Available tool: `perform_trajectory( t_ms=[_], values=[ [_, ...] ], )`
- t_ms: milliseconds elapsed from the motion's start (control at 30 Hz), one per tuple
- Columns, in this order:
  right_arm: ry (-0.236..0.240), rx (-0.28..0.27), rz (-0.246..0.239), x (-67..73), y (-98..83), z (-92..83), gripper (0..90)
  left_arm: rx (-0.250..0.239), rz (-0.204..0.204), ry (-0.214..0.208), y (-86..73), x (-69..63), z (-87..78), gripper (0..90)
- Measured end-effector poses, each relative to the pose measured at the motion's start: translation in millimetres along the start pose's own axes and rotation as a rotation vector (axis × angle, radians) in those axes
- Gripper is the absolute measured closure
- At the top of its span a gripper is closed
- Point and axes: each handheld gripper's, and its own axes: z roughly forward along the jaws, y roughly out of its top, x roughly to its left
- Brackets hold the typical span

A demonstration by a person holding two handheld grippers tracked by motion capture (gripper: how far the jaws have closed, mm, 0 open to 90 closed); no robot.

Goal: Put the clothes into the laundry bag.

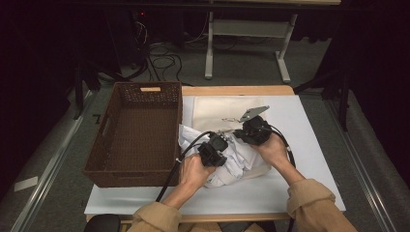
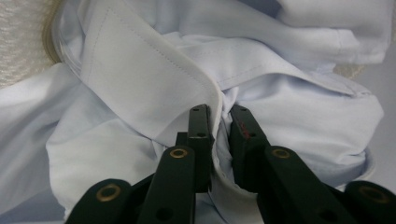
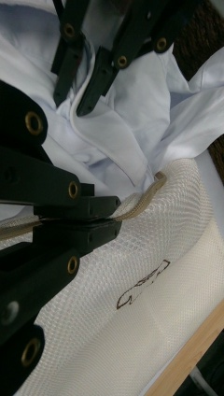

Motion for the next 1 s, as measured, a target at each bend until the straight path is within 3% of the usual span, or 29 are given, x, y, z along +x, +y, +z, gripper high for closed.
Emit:
perform_trajectory(
  t_ms=[200,333,400,533,667,733,833,1000],
  values=[
    [0.018,-0.008,-0.008,3.9,1.7,-0.5,88.6,-0.052,-0.048,0.009,10.3,11.1,-4.5,82.2],
    [0.023,-0.013,-0.027,5.2,3.0,0.1,88.6,-0.099,-0.094,0.045,19.6,20.8,-3.6,82.4],
    [0.023,-0.016,-0.024,5.2,3.0,0.2,88.6,-0.103,-0.116,0.088,25.3,26.0,-0.2,82.3],
    [0.024,-0.006,-0.026,6.5,2.2,2.5,88.6,-0.087,-0.131,0.104,30.5,26.7,8.8,81.3],
    [0.024,-0.007,-0.011,3.6,1.3,3.6,88.6,-0.078,-0.081,0.090,30.2,24.2,4.4,74.8],
    [0.023,-0.010,-0.009,2.7,0.8,3.4,88.6,-0.084,-0.081,0.065,28.8,23.8,-0.8,67.2],
    [0.022,-0.008,-0.004,1.8,0.5,2.6,88.6,-0.078,-0.062,0.062,27.3,20.1,-8.6,55.0],
    [0.019,-0.012,0.002,-0.4,-0.5,2.1,88.6,-0.047,-0.017,0.069,23.4,12.2,-16.9,51.1]
  ],
)
